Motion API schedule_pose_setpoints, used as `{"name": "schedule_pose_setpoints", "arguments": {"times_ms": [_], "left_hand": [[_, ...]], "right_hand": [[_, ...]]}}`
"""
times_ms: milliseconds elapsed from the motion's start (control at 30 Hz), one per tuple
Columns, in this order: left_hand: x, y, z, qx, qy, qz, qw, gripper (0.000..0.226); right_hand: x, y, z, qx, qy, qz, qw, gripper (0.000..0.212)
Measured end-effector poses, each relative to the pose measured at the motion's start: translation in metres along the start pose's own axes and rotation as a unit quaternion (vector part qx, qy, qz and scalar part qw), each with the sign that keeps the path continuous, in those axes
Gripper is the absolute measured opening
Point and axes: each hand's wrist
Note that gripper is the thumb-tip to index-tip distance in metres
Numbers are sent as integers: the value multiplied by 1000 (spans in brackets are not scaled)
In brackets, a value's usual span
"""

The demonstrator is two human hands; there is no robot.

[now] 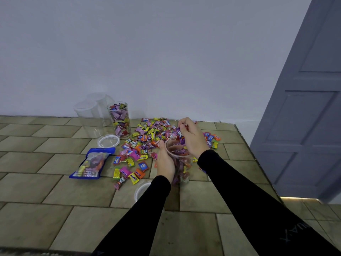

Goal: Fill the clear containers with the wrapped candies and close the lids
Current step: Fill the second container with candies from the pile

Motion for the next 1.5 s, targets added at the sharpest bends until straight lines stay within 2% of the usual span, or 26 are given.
{"name": "schedule_pose_setpoints", "arguments": {"times_ms": [233,467,600,733,800,900,967,1067,1200,1333,1433,1500], "left_hand": [[-5,-1,4,4,4,6,1000,58],[-7,1,3,25,2,17,1000,66],[2,6,-8,57,-1,-11,998,84],[8,10,-20,121,7,-6,993,105],[4,10,-14,128,22,1,992,99],[7,12,-9,71,46,11,996,77],[-2,12,4,68,46,11,997,71],[-22,8,35,84,-39,40,995,47],[-41,-10,72,161,-199,76,964,20],[-55,-42,87,294,-319,41,900,19],[-64,-69,77,359,-361,-3,861,23],[-66,-83,62,404,-356,-40,842,25]], "right_hand": [[4,2,8,-26,15,-14,999,23],[2,6,9,-3,12,-70,997,24],[1,8,9,-7,18,-91,996,11],[2,12,13,-14,20,-107,994,7],[1,14,12,-17,34,-105,994,4],[-2,18,10,-28,74,-72,994,3],[-3,22,12,-5,93,-30,995,10],[-5,33,21,21,74,41,996,18],[-6,52,44,-15,14,79,997,17],[-10,71,68,-59,-42,96,993,11],[-11,85,83,-96,-61,91,989,9],[-11,93,92,-113,-76,86,987,7]]}}
Point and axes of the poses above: each hand's wrist, its own x-axis towards the middle knuckle, its own y-axis out of the back of the hand, z = x × y, and after that the axes turned 7 degrees about x, right-handed
